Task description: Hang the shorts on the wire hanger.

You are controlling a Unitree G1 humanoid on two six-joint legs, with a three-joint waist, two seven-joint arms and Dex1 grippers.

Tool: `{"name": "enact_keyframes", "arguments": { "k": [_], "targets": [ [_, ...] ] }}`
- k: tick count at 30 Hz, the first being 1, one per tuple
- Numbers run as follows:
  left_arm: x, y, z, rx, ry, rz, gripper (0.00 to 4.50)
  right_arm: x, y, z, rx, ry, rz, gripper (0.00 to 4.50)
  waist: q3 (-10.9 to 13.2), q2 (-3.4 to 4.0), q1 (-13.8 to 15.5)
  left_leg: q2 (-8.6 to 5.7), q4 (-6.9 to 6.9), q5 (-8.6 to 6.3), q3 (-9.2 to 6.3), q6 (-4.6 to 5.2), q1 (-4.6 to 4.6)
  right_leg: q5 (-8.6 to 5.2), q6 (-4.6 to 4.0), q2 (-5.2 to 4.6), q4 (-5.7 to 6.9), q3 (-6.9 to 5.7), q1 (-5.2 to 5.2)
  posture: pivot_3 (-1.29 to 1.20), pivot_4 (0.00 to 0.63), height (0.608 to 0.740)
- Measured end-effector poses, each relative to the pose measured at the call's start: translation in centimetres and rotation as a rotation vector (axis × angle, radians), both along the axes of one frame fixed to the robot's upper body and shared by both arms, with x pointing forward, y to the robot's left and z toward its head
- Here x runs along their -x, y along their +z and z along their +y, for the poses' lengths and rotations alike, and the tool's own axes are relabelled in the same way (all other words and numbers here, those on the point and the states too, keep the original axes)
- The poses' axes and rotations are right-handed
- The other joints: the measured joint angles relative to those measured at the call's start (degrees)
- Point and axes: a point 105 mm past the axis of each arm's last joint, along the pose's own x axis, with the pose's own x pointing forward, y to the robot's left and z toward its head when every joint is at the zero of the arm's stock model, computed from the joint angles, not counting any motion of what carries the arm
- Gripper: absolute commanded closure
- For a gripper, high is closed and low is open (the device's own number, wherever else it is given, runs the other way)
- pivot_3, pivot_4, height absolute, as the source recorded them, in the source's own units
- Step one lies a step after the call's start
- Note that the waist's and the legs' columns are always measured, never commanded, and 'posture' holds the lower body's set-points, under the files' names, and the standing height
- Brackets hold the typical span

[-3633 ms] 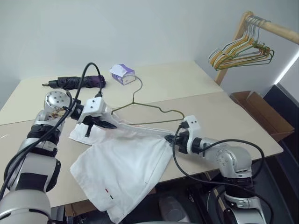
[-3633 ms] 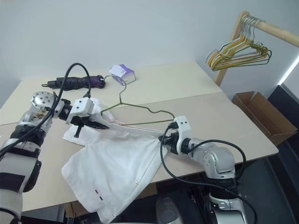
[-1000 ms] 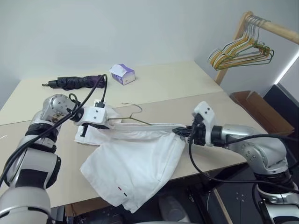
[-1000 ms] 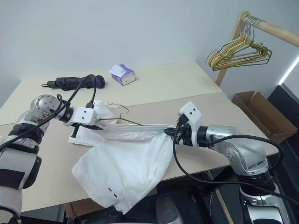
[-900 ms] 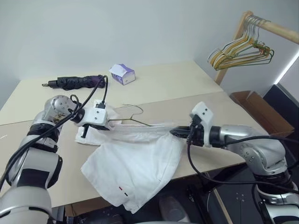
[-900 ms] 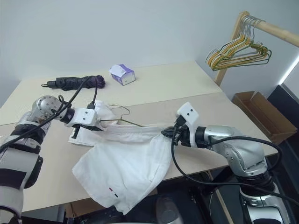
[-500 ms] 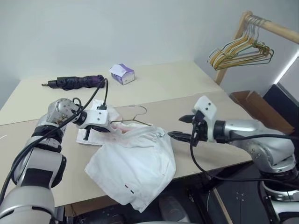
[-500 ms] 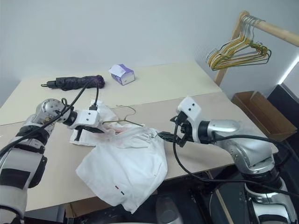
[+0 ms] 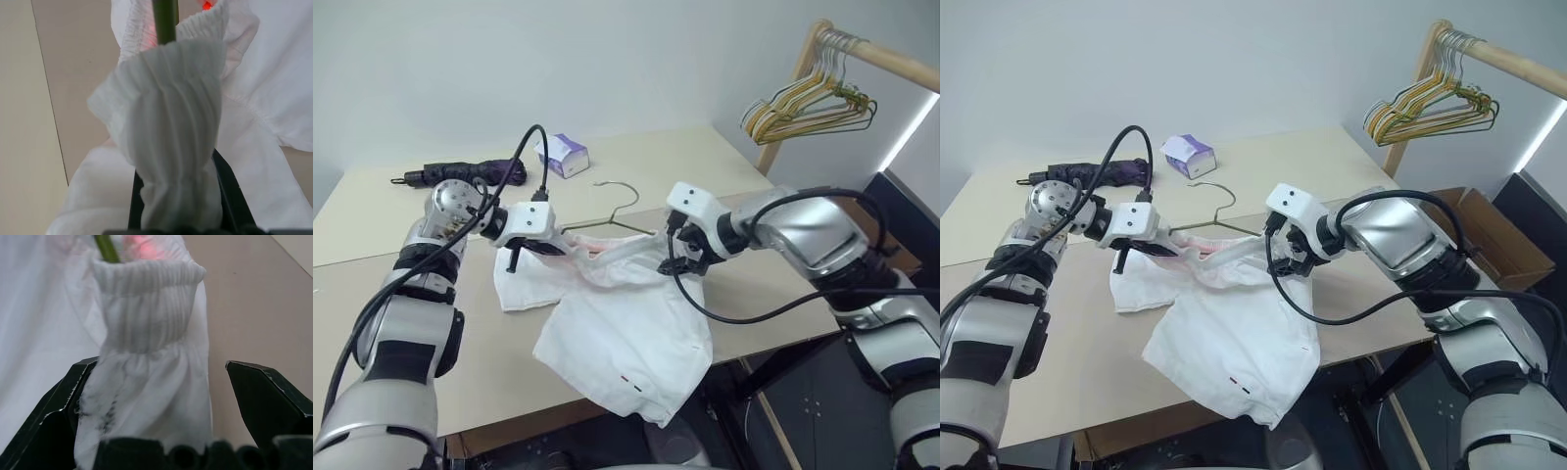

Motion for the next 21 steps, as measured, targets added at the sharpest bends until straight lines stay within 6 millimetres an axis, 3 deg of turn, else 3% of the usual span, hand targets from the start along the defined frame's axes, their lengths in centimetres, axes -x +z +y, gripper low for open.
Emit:
{"name": "enact_keyframes", "arguments": {
  "k": [10,14,21],
  "targets": [
    [0.0,0.5,0.0,0.024,-0.003,-0.010,4.50,-0.1,0.4,0.5,0.014,0.086,-0.011,4.32,0.0,0.00,0.2,-0.01,0.01,0.00,-0.02,0.00,0.01,-0.02,0.03,0.00,0.04,0.00,0.00,-0.32,0.000,0.740],
    [0.1,0.7,0.3,0.032,0.001,-0.007,4.50,0.4,0.3,0.8,0.001,0.124,0.004,4.48,0.0,0.00,0.2,-0.01,0.01,0.00,-0.03,0.00,0.01,-0.02,0.03,0.00,0.06,0.00,0.00,-0.32,0.000,0.740],
    [0.4,2.0,-0.5,0.208,-0.003,0.065,2.47,1.8,0.1,-0.1,-0.118,0.084,0.062,4.50,0.0,0.00,0.3,-0.03,0.06,0.00,-0.06,0.00,-0.02,-0.03,0.05,-0.01,0.05,-0.02,0.01,-0.34,0.000,0.740]
  ]
}}
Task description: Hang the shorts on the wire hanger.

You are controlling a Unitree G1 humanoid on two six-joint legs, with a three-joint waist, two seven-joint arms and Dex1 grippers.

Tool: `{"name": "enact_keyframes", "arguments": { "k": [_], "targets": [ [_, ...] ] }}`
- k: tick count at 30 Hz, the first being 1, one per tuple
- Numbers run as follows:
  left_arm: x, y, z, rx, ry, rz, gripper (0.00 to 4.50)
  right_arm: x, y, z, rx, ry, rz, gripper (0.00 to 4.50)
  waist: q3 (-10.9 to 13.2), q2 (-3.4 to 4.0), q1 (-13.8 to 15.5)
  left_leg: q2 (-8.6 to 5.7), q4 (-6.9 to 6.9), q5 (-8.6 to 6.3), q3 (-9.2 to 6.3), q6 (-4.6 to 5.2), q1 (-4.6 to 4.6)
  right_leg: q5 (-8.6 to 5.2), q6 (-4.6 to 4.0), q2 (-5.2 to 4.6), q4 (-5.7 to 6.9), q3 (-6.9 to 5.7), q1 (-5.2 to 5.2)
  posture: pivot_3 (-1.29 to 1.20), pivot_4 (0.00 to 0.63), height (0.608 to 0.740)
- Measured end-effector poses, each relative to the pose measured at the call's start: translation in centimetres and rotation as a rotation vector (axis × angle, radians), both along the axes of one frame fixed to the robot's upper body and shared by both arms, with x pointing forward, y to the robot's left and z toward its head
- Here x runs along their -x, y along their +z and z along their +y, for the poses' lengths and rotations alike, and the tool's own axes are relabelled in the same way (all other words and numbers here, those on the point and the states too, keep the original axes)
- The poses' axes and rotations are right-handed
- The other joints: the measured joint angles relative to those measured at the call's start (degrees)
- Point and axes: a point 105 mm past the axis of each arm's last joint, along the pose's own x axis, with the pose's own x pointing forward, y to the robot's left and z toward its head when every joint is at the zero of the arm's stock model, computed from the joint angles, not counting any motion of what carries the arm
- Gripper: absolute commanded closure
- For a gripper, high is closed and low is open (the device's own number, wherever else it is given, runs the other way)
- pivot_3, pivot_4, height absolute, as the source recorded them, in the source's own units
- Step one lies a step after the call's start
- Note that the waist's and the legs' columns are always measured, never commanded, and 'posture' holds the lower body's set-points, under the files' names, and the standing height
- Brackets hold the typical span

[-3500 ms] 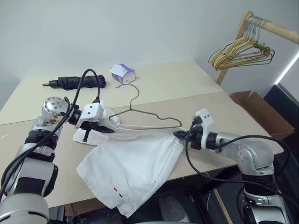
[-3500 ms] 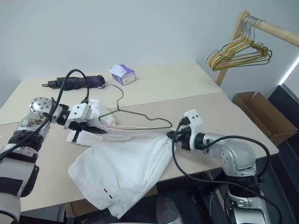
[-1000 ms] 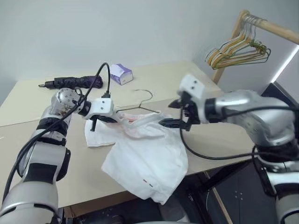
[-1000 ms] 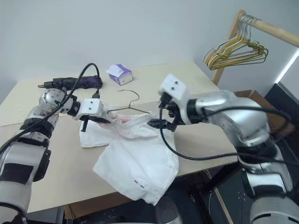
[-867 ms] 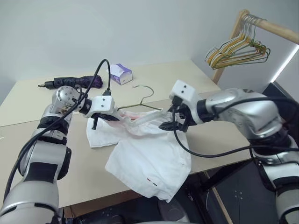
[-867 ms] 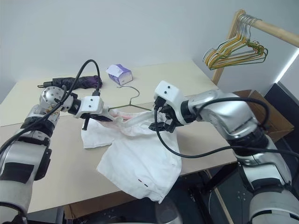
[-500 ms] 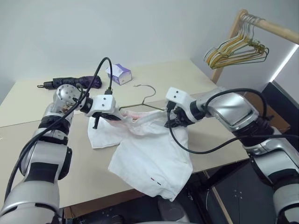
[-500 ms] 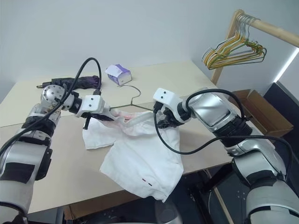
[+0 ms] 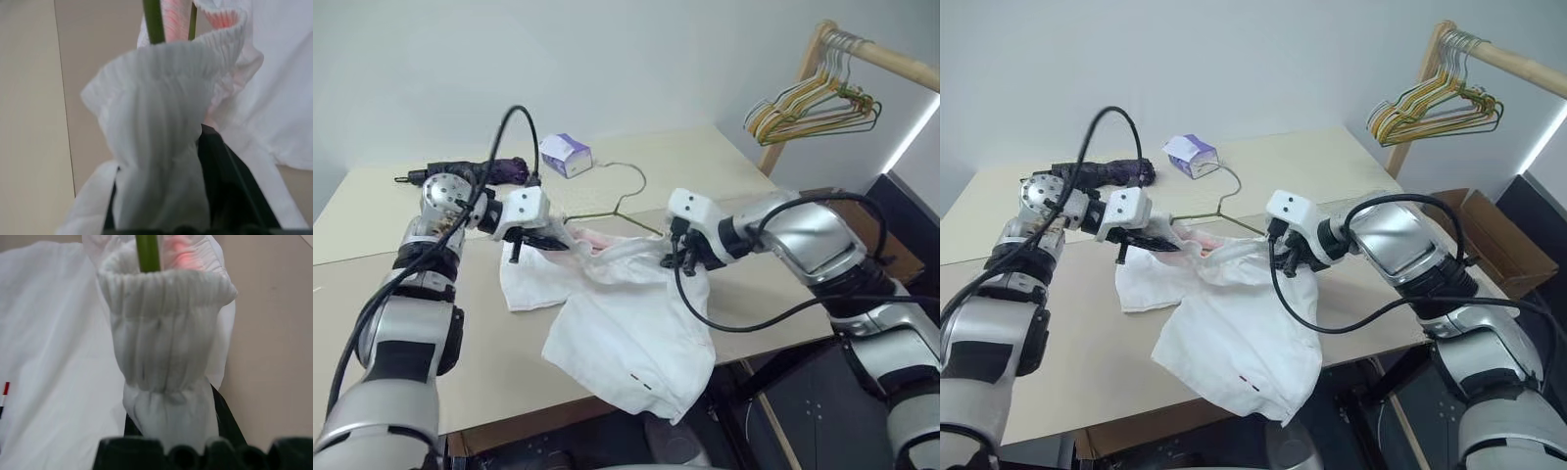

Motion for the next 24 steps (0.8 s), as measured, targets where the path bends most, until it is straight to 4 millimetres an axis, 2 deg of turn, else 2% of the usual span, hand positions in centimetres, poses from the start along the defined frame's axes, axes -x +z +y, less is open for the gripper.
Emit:
{"name": "enact_keyframes", "arguments": {
  "k": [7,13,17,21,24],
  "targets": [
    [-0.5,1.4,0.4,0.123,0.068,-0.013,0.11,2.3,0.0,-2.2,-0.124,-0.119,0.071,4.50,0.0,0.00,-0.1,0.01,0.03,0.00,0.01,0.00,0.03,0.00,0.00,0.00,0.03,-0.01,0.02,-0.34,0.000,0.740],
    [-2.1,4.2,2.1,0.313,0.247,-0.137,0.05,4.0,-1.9,-5.1,-0.157,-0.307,0.144,4.50,0.0,-0.01,0.3,0.01,0.04,0.00,0.01,0.00,0.03,0.00,0.01,0.00,0.01,-0.02,0.04,-0.33,0.000,0.740],
    [-2.4,6.3,2.3,0.475,0.298,-0.130,0.05,5.1,-2.5,-6.2,-0.236,-0.429,0.179,4.50,0.0,-0.01,0.7,0.00,0.06,0.00,0.01,0.00,0.00,0.00,0.01,0.00,0.03,-0.01,0.04,-0.34,0.000,0.740],
    [-1.7,9.1,1.3,0.682,0.283,-0.080,0.05,5.5,-3.0,-8.2,-0.290,-0.595,0.151,4.50,0.0,0.01,1.5,0.00,0.10,-0.01,0.02,0.00,0.01,0.00,0.01,0.00,0.03,0.02,0.07,-0.36,0.000,0.740],
    [-0.5,9.3,-0.9,0.836,0.270,0.049,0.05,5.3,-3.4,-10.0,-0.319,-0.737,0.110,4.50,0.0,0.04,1.8,-0.02,0.18,-0.01,0.01,0.01,-0.02,0.00,0.01,-0.02,0.05,0.03,0.09,-0.39,0.000,0.740]
  ]
}}
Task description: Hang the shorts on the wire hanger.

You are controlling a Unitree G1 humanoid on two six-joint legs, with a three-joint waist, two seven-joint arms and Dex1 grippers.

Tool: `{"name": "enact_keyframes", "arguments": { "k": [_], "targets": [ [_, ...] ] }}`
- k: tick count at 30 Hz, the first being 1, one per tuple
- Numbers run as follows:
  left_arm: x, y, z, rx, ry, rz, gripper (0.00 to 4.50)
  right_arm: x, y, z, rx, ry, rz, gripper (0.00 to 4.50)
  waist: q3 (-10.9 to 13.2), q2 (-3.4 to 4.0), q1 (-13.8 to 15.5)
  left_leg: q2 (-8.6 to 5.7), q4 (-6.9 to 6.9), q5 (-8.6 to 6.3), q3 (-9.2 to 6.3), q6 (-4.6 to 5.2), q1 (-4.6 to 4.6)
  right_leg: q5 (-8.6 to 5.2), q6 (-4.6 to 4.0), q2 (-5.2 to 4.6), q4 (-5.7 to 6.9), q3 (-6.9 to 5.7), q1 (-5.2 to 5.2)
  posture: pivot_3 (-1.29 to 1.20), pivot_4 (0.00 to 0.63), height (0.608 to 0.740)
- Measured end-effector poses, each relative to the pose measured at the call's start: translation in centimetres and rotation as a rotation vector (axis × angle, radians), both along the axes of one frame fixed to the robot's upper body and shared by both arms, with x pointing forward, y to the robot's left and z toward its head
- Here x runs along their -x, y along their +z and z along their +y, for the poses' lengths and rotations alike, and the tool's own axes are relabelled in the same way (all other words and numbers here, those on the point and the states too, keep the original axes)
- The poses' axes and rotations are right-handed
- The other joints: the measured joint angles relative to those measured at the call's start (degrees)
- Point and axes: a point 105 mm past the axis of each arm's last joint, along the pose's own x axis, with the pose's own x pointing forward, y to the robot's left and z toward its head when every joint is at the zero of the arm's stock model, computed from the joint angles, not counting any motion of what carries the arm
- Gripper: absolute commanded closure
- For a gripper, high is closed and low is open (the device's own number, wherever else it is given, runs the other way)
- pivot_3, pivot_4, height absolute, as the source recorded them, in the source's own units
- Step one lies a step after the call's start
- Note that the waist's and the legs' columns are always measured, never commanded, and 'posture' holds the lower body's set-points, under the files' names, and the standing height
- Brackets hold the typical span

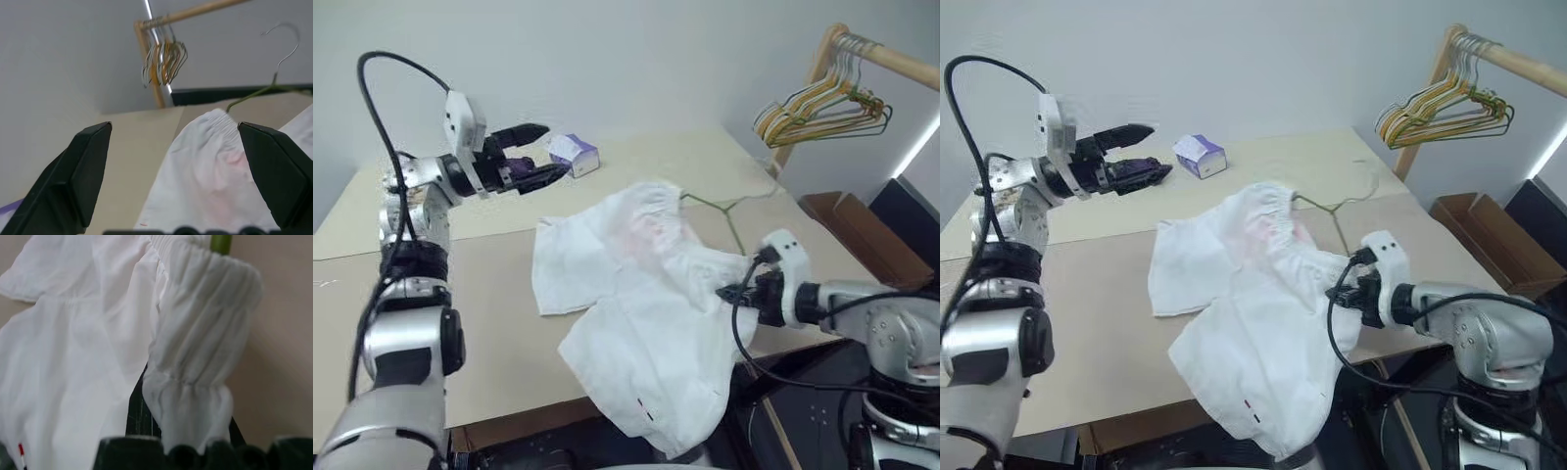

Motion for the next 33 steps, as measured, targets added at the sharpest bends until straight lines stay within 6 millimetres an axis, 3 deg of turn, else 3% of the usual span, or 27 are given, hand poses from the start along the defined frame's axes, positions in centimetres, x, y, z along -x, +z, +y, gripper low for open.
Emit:
{"name": "enact_keyframes", "arguments": {
  "k": [4,9,16,25,30,33],
  "targets": [
    [2.2,0.5,-3.3,0.133,-0.092,0.135,0.05,-0.5,0.8,-2.9,0.025,-0.191,-0.061,4.50,0.0,0.00,-0.1,-0.03,0.05,-0.02,0.03,0.03,0.00,0.00,0.00,0.00,0.01,0.03,0.00,-0.41,0.000,0.740],
    [4.3,3.0,-5.1,0.233,-0.133,0.080,0.05,-0.4,1.9,-7.0,0.061,-0.405,-0.106,4.50,-0.2,0.26,-0.6,-0.03,0.05,-0.05,0.13,0.08,0.10,-0.01,-0.02,0.00,-0.06,0.04,0.12,-0.43,0.000,0.740],
    [5.4,3.7,-5.7,0.288,-0.172,0.048,0.05,-0.7,3.6,-11.8,0.129,-0.635,-0.117,4.50,-0.2,0.34,-1.8,-0.01,0.06,-0.09,0.23,0.15,0.13,-0.06,-0.11,0.02,-0.15,0.04,0.19,-0.44,0.000,0.740],
    [6.1,4.6,-5.7,0.300,-0.205,-0.006,0.05,-2.1,8.3,-17.4,-0.011,-0.974,-0.166,4.50,-0.2,0.36,-2.8,-0.01,0.35,-0.34,0.33,0.56,0.13,-0.07,-0.14,0.02,-0.27,0.04,0.36,-0.45,0.000,0.740],
    [6.0,4.6,-5.4,0.294,-0.201,-0.016,0.05,-2.1,8.6,-20.1,-0.133,-1.137,-0.087,4.50,-0.2,0.38,-3.0,-0.03,0.39,-0.41,0.36,0.68,0.14,-0.06,-0.16,0.01,-0.50,0.04,0.55,-0.44,0.000,0.740],
    [6.0,4.7,-5.4,0.294,-0.198,-0.027,0.05,-2.2,8.9,-20.7,-0.186,-1.178,-0.064,4.50,-0.2,0.38,-3.1,-0.02,0.38,-0.45,0.37,0.73,0.24,-0.06,-0.16,0.01,-0.54,0.03,0.67,-0.43,0.000,0.740]
  ]
}}
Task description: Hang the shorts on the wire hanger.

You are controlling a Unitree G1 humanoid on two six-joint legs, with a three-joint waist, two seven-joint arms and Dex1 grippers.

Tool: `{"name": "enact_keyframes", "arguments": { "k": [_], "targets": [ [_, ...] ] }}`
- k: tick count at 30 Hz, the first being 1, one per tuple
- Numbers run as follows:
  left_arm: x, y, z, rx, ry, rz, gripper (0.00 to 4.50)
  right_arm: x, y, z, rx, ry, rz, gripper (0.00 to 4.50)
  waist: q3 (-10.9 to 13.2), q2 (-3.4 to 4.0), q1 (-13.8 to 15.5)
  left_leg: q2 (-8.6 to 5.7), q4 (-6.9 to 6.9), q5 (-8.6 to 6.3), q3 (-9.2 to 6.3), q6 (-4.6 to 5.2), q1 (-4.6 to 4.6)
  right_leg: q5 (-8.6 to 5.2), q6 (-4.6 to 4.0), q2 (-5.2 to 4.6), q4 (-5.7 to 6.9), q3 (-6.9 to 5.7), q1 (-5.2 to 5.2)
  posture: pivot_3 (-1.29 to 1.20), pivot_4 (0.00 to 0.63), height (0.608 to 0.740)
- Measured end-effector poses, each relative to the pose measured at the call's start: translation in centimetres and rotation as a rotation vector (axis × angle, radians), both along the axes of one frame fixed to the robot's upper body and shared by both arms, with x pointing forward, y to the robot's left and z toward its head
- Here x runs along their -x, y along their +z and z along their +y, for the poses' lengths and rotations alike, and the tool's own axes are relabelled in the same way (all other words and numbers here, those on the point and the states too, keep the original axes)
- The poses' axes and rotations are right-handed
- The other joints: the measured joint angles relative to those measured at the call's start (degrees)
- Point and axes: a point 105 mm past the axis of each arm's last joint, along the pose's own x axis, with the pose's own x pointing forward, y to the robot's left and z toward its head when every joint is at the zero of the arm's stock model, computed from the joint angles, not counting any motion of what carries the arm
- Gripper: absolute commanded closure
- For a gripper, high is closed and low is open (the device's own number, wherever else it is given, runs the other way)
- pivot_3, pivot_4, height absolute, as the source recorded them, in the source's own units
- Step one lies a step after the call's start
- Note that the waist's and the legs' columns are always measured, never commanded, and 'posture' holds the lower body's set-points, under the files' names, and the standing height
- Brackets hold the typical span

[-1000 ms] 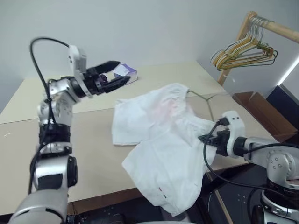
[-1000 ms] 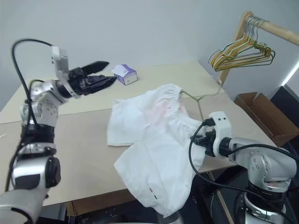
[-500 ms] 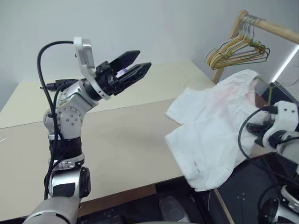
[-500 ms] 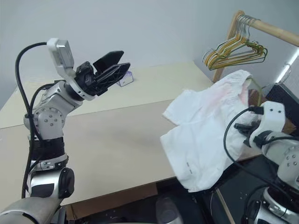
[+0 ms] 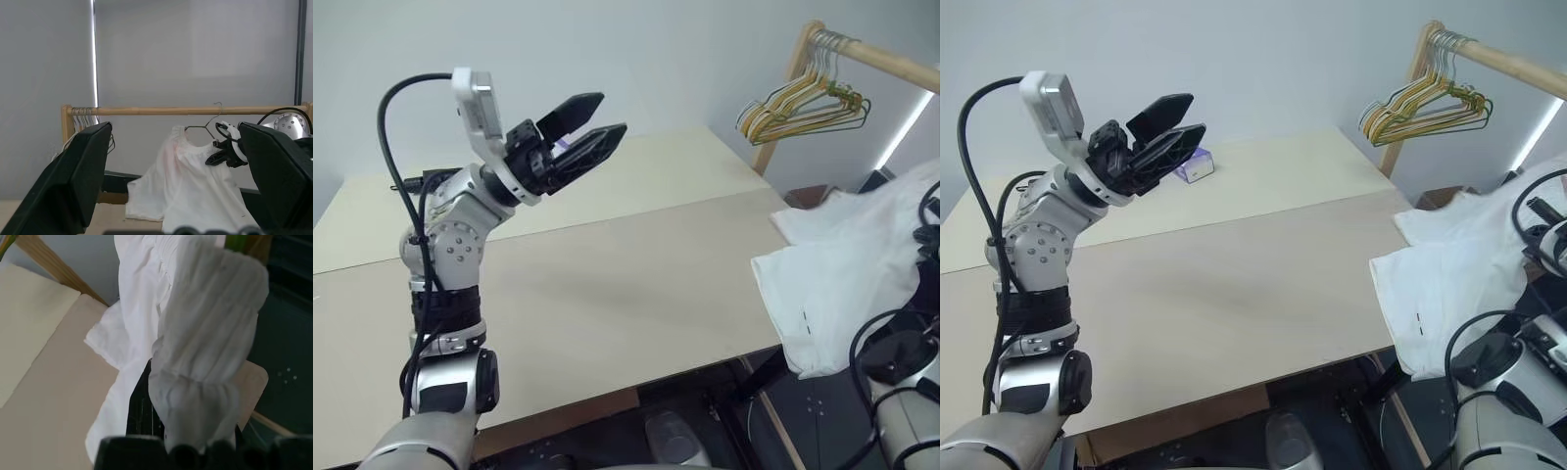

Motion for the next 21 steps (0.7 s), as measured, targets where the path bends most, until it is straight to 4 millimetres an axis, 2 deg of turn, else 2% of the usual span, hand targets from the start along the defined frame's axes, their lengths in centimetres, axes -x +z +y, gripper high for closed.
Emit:
{"name": "enact_keyframes", "arguments": {
  "k": [4,8,11,15,21],
  "targets": [
    [0.0,-0.3,0.0,-0.006,0.003,0.003,0.05,0.2,-0.6,-0.6,-0.059,-0.050,0.016,4.50,0.0,0.00,-0.3,0.01,-0.02,-0.06,0.01,0.06,0.22,-0.01,-0.01,0.00,-0.10,-0.02,0.27,-0.43,0.000,0.740],
    [-0.1,-0.9,0.1,-0.016,0.011,0.020,0.05,-0.5,-1.8,0.6,-0.076,-0.032,0.032,4.50,0.0,0.01,-0.8,0.04,-0.01,-0.07,0.04,0.08,0.25,0.00,-0.01,0.01,-0.11,0.00,0.30,-0.42,0.000,0.740],
    [0.0,-0.9,0.1,-0.021,0.012,0.017,0.00,-0.9,-1.9,1.7,-0.066,-0.015,0.010,3.62,0.0,0.01,-0.9,0.07,-0.02,-0.07,0.02,0.09,0.28,0.00,0.00,0.03,-0.11,-0.02,0.32,-0.42,0.000,0.740],
    [0.1,-0.8,0.2,-0.031,0.015,0.012,0.00,-1.1,-3.8,2.8,-0.073,0.003,0.047,2.27,0.0,0.04,-0.5,0.03,-0.01,-0.07,0.02,0.08,0.25,0.00,0.00,0.02,-0.12,0.00,0.31,-0.42,0.000,0.740],
    [0.1,-0.8,0.3,-0.041,0.021,0.010,0.00,-0.4,-2.7,2.4,0.057,-0.022,0.073,0.17,0.0,0.11,-0.3,0.02,-0.02,-0.07,0.00,0.08,0.25,0.00,0.00,0.00,-0.13,-0.01,0.31,-0.42,0.000,0.740]
  ]
}}
